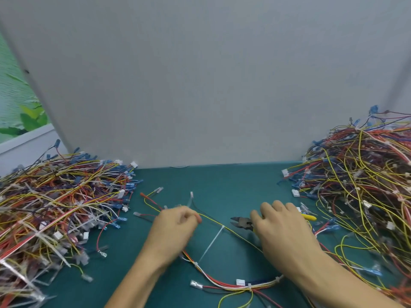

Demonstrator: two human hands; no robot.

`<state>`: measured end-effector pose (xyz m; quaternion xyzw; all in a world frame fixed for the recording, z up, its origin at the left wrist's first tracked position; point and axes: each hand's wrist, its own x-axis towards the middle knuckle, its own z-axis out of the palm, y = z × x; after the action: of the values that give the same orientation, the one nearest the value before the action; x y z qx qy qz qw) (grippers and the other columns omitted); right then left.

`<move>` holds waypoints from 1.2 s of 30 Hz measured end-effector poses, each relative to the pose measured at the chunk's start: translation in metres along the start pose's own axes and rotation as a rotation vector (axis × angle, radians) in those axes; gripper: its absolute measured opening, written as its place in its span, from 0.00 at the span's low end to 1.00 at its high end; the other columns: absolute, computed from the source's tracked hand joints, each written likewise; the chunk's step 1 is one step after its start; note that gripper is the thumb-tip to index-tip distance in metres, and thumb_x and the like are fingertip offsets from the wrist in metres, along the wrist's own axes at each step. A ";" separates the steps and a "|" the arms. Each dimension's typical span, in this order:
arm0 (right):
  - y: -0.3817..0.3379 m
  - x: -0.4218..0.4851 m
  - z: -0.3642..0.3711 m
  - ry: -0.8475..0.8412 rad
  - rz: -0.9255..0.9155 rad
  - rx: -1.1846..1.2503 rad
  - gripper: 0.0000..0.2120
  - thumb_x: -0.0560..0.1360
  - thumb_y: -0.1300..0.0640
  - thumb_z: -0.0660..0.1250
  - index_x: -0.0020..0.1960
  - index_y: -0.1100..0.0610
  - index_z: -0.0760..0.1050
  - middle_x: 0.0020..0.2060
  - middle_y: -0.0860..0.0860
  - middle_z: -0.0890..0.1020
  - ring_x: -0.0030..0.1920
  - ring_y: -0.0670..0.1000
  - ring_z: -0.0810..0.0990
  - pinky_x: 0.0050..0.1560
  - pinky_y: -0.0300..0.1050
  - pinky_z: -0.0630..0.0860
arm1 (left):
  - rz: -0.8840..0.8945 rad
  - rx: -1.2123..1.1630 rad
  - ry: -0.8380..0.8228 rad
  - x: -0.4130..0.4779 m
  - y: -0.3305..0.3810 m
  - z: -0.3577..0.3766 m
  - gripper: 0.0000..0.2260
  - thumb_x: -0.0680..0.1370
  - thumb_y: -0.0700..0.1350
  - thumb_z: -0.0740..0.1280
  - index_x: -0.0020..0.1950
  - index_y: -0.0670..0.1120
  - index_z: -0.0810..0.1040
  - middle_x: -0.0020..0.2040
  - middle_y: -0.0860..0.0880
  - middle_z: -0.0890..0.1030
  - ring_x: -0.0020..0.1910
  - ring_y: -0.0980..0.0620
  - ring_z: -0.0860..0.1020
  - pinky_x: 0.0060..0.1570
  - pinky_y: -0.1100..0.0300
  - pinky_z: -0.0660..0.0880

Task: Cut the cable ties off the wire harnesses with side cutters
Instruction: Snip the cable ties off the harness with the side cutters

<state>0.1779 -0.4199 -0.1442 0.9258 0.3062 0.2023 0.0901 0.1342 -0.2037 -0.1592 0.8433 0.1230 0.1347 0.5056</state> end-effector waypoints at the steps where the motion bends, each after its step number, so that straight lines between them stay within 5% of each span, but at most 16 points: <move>1: -0.001 -0.002 0.001 0.011 -0.012 -0.007 0.15 0.45 0.65 0.76 0.28 0.57 0.74 0.24 0.54 0.71 0.24 0.57 0.71 0.26 0.45 0.63 | 0.105 0.205 -0.032 -0.001 0.000 0.005 0.09 0.74 0.38 0.65 0.40 0.50 0.82 0.26 0.52 0.76 0.28 0.56 0.71 0.37 0.71 0.71; 3: -0.003 -0.005 0.005 0.033 -0.038 -0.013 0.14 0.47 0.64 0.77 0.28 0.57 0.74 0.24 0.54 0.72 0.25 0.56 0.71 0.27 0.45 0.63 | 0.246 0.476 -0.088 -0.002 -0.001 0.014 0.12 0.73 0.37 0.64 0.49 0.52 0.82 0.33 0.54 0.80 0.35 0.58 0.75 0.40 0.71 0.72; 5: -0.005 -0.007 0.008 0.048 -0.050 -0.015 0.13 0.49 0.63 0.77 0.29 0.56 0.75 0.25 0.54 0.72 0.25 0.56 0.71 0.26 0.45 0.65 | 0.317 0.612 -0.145 0.001 -0.002 0.021 0.19 0.72 0.35 0.61 0.56 0.54 0.80 0.46 0.53 0.83 0.48 0.53 0.79 0.50 0.58 0.76; 9: -0.008 -0.006 0.011 0.059 -0.047 -0.019 0.12 0.50 0.62 0.76 0.30 0.57 0.76 0.25 0.54 0.73 0.26 0.56 0.72 0.27 0.45 0.66 | 0.373 0.665 -0.187 0.016 -0.003 0.030 0.19 0.74 0.40 0.67 0.64 0.54 0.77 0.58 0.52 0.81 0.57 0.52 0.78 0.58 0.55 0.72; 13: -0.011 -0.004 0.013 0.063 -0.048 -0.031 0.12 0.51 0.61 0.77 0.31 0.57 0.77 0.26 0.53 0.73 0.26 0.55 0.72 0.27 0.46 0.67 | 0.358 0.489 -0.176 0.018 -0.007 0.033 0.17 0.70 0.48 0.75 0.59 0.53 0.81 0.53 0.53 0.83 0.53 0.56 0.79 0.56 0.67 0.70; 16: -0.011 -0.004 0.015 0.076 -0.053 -0.038 0.11 0.54 0.60 0.77 0.32 0.57 0.77 0.26 0.53 0.73 0.27 0.55 0.72 0.27 0.47 0.67 | 0.400 0.466 -0.172 0.014 -0.011 0.030 0.12 0.73 0.40 0.70 0.54 0.52 0.84 0.49 0.55 0.84 0.50 0.58 0.79 0.50 0.75 0.68; 19: -0.011 -0.004 0.016 0.101 -0.071 -0.059 0.09 0.56 0.61 0.76 0.32 0.57 0.77 0.26 0.53 0.72 0.27 0.55 0.71 0.28 0.46 0.65 | 0.411 0.486 -0.159 0.014 -0.014 0.023 0.19 0.72 0.33 0.63 0.53 0.53 0.84 0.48 0.57 0.84 0.49 0.61 0.79 0.50 0.75 0.69; 24: -0.014 0.001 0.017 0.118 -0.082 -0.082 0.08 0.58 0.61 0.76 0.34 0.57 0.78 0.27 0.54 0.73 0.28 0.55 0.71 0.29 0.46 0.65 | 0.363 0.403 -0.126 0.015 -0.016 0.021 0.14 0.72 0.38 0.71 0.53 0.53 0.84 0.49 0.59 0.84 0.48 0.71 0.75 0.46 0.82 0.65; 27: -0.015 0.003 0.019 0.117 -0.065 -0.081 0.08 0.58 0.61 0.75 0.34 0.57 0.78 0.27 0.53 0.73 0.28 0.55 0.72 0.29 0.46 0.65 | 0.324 0.352 -0.126 0.015 -0.018 0.023 0.14 0.68 0.44 0.77 0.52 0.53 0.84 0.46 0.61 0.83 0.44 0.76 0.73 0.44 0.81 0.65; 36: -0.013 0.005 0.020 0.082 -0.019 -0.022 0.12 0.52 0.61 0.78 0.30 0.55 0.76 0.25 0.52 0.74 0.25 0.54 0.73 0.26 0.44 0.65 | 0.496 0.398 -0.176 0.013 -0.017 0.022 0.17 0.73 0.37 0.71 0.54 0.58 0.84 0.35 0.55 0.79 0.35 0.61 0.74 0.38 0.70 0.69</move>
<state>0.1835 -0.4069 -0.1644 0.9128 0.3164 0.2423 0.0895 0.1527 -0.2099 -0.1827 0.9383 -0.1061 0.1536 0.2912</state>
